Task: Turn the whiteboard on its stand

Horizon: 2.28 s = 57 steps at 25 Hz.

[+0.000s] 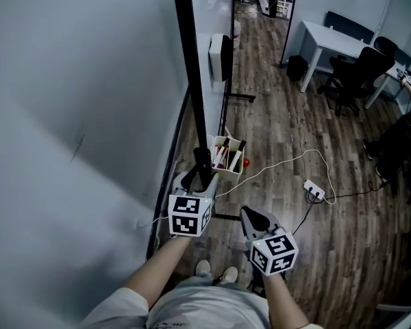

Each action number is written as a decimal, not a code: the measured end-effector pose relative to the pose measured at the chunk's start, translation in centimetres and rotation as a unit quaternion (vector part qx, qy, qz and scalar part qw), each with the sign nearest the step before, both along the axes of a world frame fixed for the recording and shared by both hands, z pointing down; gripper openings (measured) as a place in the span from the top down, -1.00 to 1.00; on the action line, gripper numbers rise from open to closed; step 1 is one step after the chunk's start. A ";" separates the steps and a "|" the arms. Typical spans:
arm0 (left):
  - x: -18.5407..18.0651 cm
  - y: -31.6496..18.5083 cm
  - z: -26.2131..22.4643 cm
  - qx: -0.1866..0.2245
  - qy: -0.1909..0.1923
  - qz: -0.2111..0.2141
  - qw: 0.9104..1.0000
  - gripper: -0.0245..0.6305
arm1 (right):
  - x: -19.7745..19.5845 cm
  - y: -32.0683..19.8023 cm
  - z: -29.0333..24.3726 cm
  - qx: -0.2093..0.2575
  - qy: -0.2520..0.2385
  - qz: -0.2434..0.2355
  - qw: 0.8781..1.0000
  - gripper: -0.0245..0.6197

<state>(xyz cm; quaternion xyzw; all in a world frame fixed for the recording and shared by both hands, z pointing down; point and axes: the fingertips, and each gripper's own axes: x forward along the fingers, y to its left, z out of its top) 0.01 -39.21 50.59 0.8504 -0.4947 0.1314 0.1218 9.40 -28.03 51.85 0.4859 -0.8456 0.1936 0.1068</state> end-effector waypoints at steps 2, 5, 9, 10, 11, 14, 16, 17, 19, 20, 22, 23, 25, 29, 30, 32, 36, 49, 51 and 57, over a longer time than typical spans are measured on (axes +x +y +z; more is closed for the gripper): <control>0.3 -0.6 -0.1 0.001 0.000 -0.001 1.000 0.20 | 0.1 0.0 0.2 -0.003 -0.001 0.002 1.000 0.94; 0.6 -1.3 -0.1 0.002 -0.002 -0.003 1.000 0.20 | 0.4 0.1 0.4 -0.006 -0.003 0.004 1.000 0.94; 0.6 -2.0 -0.2 0.010 -0.006 -0.001 1.000 0.21 | 0.6 0.2 0.5 -0.007 0.000 0.005 1.000 0.94; 0.7 -2.0 -0.1 0.012 -0.006 0.002 1.000 0.27 | 0.6 0.2 0.6 -0.008 0.001 0.005 1.000 0.94; 0.8 -2.0 -0.1 0.013 -0.008 0.004 1.000 0.32 | 0.7 0.2 0.6 -0.008 0.001 0.007 1.000 0.94; 0.9 -1.9 -0.1 0.012 -0.011 0.006 1.000 0.33 | 0.7 0.6 0.8 -0.011 0.001 0.009 1.000 0.94; 0.9 -1.8 -0.1 0.012 -0.012 0.006 1.000 0.33 | 0.7 0.9 0.8 -0.012 0.000 0.008 1.000 0.94; 0.9 -1.7 -0.1 0.011 -0.013 0.006 1.000 0.33 | 0.6 1.1 0.8 -0.013 0.000 0.007 1.000 0.94; 1.0 -1.7 -0.2 0.010 -0.013 0.006 1.000 0.33 | 0.5 1.3 0.7 -0.013 -0.001 0.006 1.000 0.94; 0.9 -1.6 -0.3 0.010 -0.013 0.005 1.000 0.33 | 0.4 1.4 0.6 -0.013 -0.001 0.006 1.000 0.94; 0.8 -1.2 -0.5 0.010 -0.014 0.004 1.000 0.33 | 0.3 1.8 0.4 -0.014 -0.001 0.005 1.000 0.94; 0.8 -0.9 -0.7 0.011 -0.014 0.004 1.000 0.33 | 0.3 2.1 0.3 -0.014 -0.002 0.005 1.000 0.94; 0.8 -0.3 -1.0 0.010 -0.015 0.006 1.000 0.33 | 0.4 2.5 0.0 -0.016 -0.003 0.006 1.000 0.94; 0.8 1.2 -2.0 0.011 -0.017 0.010 1.000 0.33 | 0.5 3.2 -1.3 -0.014 -0.007 0.008 1.000 0.94; 0.8 1.6 -2.5 0.011 -0.017 0.012 1.000 0.33 | 0.5 3.4 -1.7 -0.014 -0.007 0.008 1.000 0.94; 0.6 2.4 -3.0 0.012 -0.017 0.015 1.000 0.33 | 0.1 3.6 -2.4 -0.014 -0.007 0.008 1.000 0.94; -0.1 5.0 -1.4 0.016 -0.014 0.016 1.000 0.33 | -0.5 5.1 -0.9 -0.011 -0.006 0.009 1.000 0.94; -1.1 15.2 4.1 0.031 -0.006 0.015 0.999 0.33 | -0.9 11.5 4.4 -0.004 0.002 0.006 1.000 0.94; -1.2 14.8 3.0 0.028 -0.008 0.017 0.999 0.33 | -1.0 10.8 3.3 -0.005 0.002 0.004 1.000 0.94; -1.4 17.2 0.5 0.023 -0.011 0.018 1.000 0.33 | -1.2 11.8 0.8 -0.007 0.002 -0.003 1.000 0.94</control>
